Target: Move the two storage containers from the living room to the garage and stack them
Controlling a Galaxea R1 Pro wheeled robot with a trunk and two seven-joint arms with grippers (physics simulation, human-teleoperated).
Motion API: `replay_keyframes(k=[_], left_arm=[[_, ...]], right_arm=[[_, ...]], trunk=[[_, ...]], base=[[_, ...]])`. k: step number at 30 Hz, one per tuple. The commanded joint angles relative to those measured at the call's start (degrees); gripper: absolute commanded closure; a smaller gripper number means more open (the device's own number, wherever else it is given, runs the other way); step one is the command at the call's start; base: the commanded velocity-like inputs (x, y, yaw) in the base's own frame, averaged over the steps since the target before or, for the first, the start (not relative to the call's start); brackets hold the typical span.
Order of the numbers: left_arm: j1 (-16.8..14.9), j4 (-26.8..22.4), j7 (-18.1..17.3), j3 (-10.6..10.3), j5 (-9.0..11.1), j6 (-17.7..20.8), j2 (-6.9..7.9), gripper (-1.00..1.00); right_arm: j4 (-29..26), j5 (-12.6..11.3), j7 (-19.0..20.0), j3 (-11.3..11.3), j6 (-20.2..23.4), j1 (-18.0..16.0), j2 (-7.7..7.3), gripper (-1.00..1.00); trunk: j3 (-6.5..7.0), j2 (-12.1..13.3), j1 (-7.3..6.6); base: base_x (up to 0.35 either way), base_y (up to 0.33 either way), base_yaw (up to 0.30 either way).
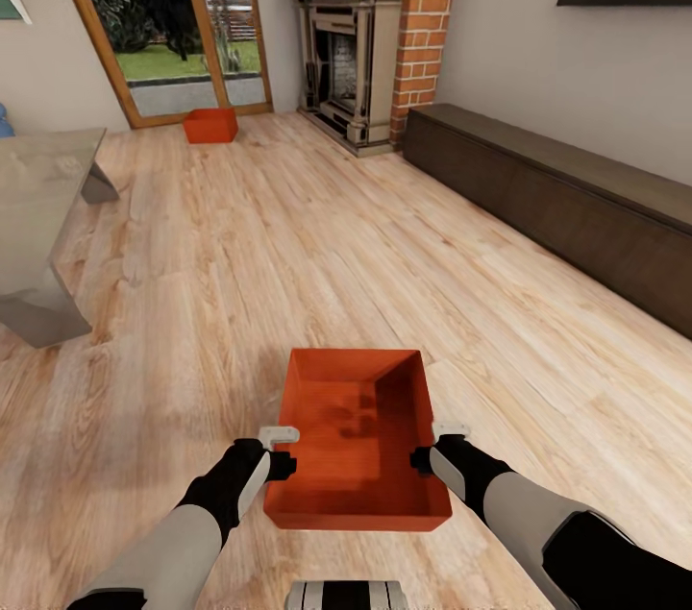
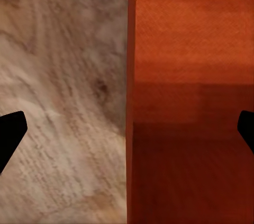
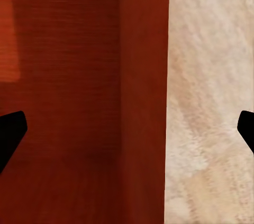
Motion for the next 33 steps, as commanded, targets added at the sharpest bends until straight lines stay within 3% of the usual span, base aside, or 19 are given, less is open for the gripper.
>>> replay_keyframes(k=[1,3,29,33], left_arm=[[0.0,-0.1,0.0,0.3,-0.2,0.3,-0.06,-1.00],[0.0,-0.1,0.0,0.3,-0.2,0.3,-0.06,-1.00],[0.0,-0.1,0.2,0.6,-0.2,0.3,-0.06,-1.00],[0.0,-0.1,0.2,0.6,-0.1,0.3,-0.06,-1.00]], right_arm=[[-0.1,-0.5,-0.4,0.5,0.3,0.0,-0.03,-1.00],[-0.1,-0.5,-0.4,0.5,0.3,0.0,-0.03,-1.00],[-0.1,-0.5,-0.4,0.5,0.3,0.0,-0.07,-1.00],[-0.1,-0.5,-0.4,0.5,0.3,0.0,-0.85,-1.00]], trunk=[[-0.27,0.0,0.01],[-0.72,-0.1,0.06],[-0.72,-0.1,0.06],[-0.72,-0.1,0.06]], base=[[0.000,0.000,0.000],[0.000,0.000,0.000],[0.000,0.000,0.000],[0.000,0.000,0.000]])
